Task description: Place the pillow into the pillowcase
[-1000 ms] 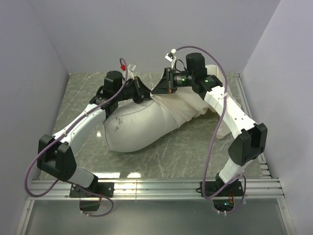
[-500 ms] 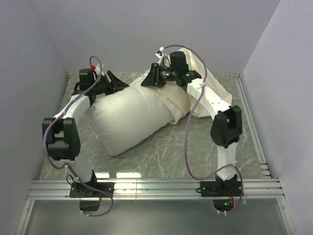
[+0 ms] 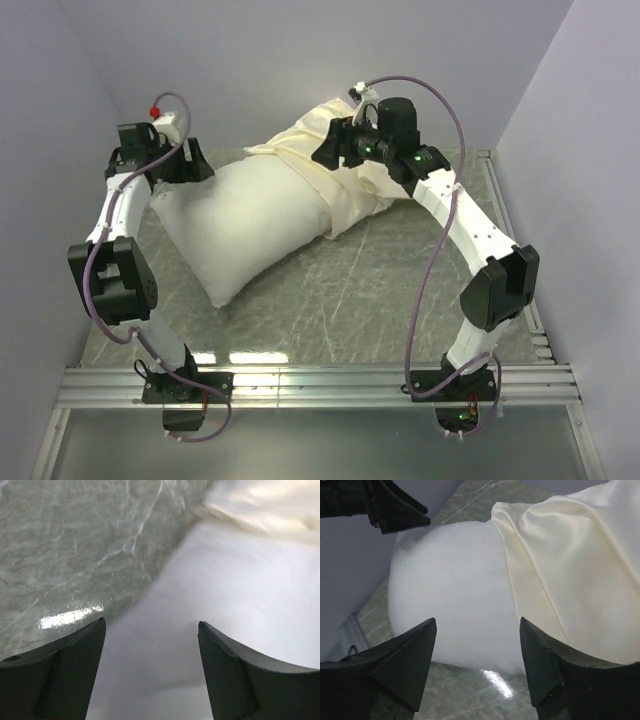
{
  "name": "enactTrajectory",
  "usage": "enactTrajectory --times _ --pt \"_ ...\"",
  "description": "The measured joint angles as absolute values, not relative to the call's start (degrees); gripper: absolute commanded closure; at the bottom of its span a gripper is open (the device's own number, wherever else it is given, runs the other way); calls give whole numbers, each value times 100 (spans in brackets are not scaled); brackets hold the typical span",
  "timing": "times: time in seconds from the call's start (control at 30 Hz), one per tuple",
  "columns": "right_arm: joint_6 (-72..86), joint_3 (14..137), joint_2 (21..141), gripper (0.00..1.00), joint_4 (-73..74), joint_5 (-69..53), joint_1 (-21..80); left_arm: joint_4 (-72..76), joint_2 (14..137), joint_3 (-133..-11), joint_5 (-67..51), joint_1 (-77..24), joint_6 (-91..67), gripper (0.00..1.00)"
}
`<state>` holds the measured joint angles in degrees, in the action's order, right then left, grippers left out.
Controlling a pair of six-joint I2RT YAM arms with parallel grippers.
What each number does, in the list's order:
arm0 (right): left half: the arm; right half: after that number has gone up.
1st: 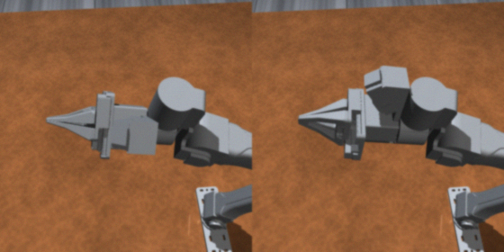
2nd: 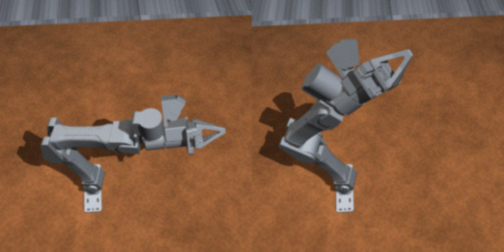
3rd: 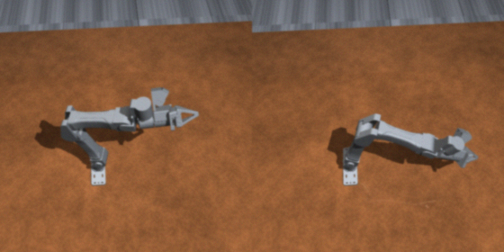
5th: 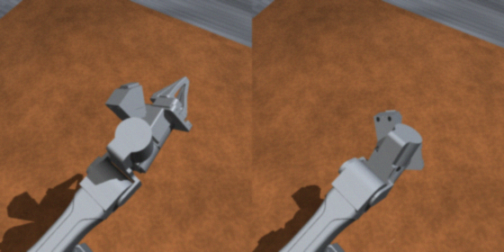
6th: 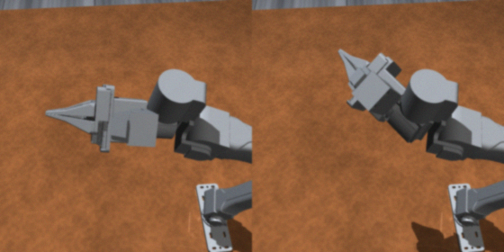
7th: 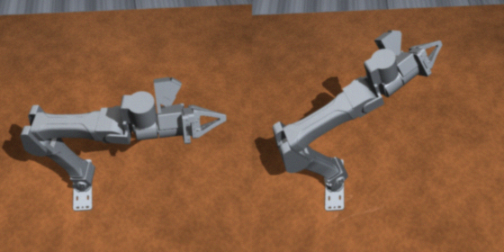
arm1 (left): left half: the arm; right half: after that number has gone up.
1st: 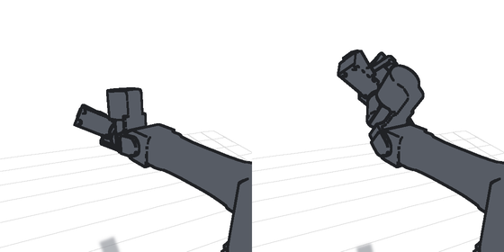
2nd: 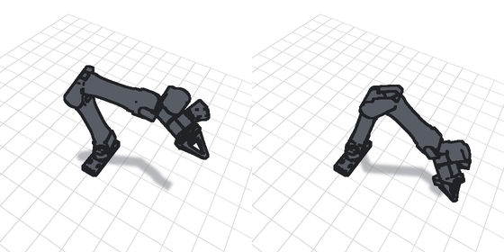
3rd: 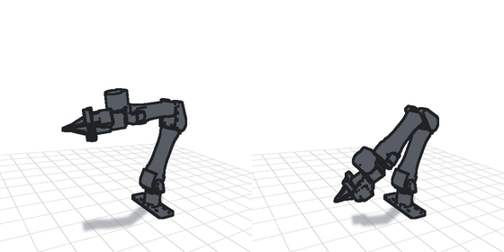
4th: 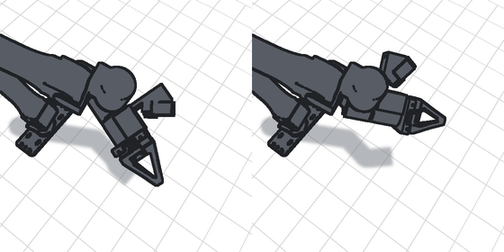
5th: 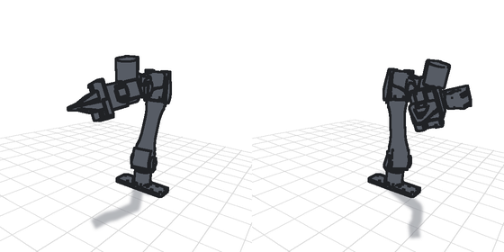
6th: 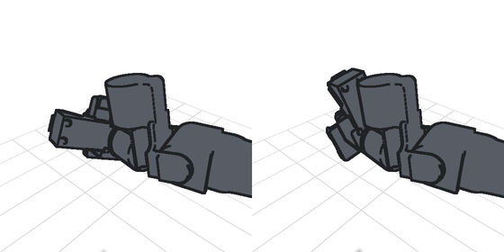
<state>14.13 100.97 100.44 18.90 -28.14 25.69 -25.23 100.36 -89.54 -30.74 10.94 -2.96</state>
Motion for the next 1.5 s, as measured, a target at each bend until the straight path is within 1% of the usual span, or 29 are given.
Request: enactTrajectory --times 0.07,0.13,0.2,0.3,0.37,0.47,0.57,0.6,0.67,0.7,0.77,0.8,0.87,0.9,0.97,1.0,1.07,1.2,1.3,1.4,1.5 --pt "1190 10088 9998 28 1865 -2523 2571 -2604 10042 -8737 -2926 886 99 23" --pt "993 10143 10232 28 1863 -2255 2596 -2679 10147 -8538 -2766 598 421 25" --pt "880 10287 10733 28 1885 -2093 2633 -2692 10464 -8514 -2714 307 672 31" --pt "794 10195 11417 29 1981 -1990 2659 -2591 10812 -8517 -2783 47 805 33" --pt "757 9666 11572 29 1894 -1909 2674 -2414 10757 -8361 -2860 -54 810 32" --pt "666 8986 11249 31 1601 -1669 2738 -2174 10383 -7955 -2851 -220 812 31" --pt "434 8672 10689 51 1511 -1166 2921 -2082 10042 -7658 -2788 -390 797 32" --pt "377 8678 10602 60 1498 -1007 2989 -2082 9981 -7605 -2770 -436 788 33" --pt "252 8790 10516 65 1503 -659 3170 -2082 9920 -7533 -2755 -515 757 34" --pt "183 8849 10525 76 1496 -491 3262 -2080 9915 -7520 -2755 -537 725 36" --pt "40 8882 10538 91 1520 -248 3404 -2060 9913 -7487 -2757 -563 657 41" --pt "-23 8882 10541 100 1557 -130 3481 -2029 9902 -7459 -2757 -565 626 47" --pt "-126 8936 10562 100 1680 32 3594 -1990 9874 -7411 -2764 -565 521 57" --pt "-161 9006 10589 100 1767 75 3640 -1959 9856 -7389 -2775 -567 473 68" --pt "-187 9118 10615 100 1900 36 3710 -1863 9819 -7325 -2814 -578 353 78" --pt "-178 9164 10615 100 1968 -86 3739 -1811 9802 -7286 -2838 -600 268 90" --pt "-119 9277 10615 100 2119 -495 3776 -1706 9762 -7214 -2884 -661 32 100" --pt "220 9647 10613 100 2515 -1909 4029 -1393 9609 -7000 -2978 -904 -615 100" --pt "484 9695 10541 100 2561 -2936 4230 -1079 9371 -6707 -3044 -1031 -1273 100" --pt "508 9509 10447 100 2644 -3476 4228 -781 9037 -6335 -3183 -1048 -1979 100" --pt "596 9131 10318 100 2668 -3830 4047 -154 8687 -5848 -3435 -1044 -2773 100"
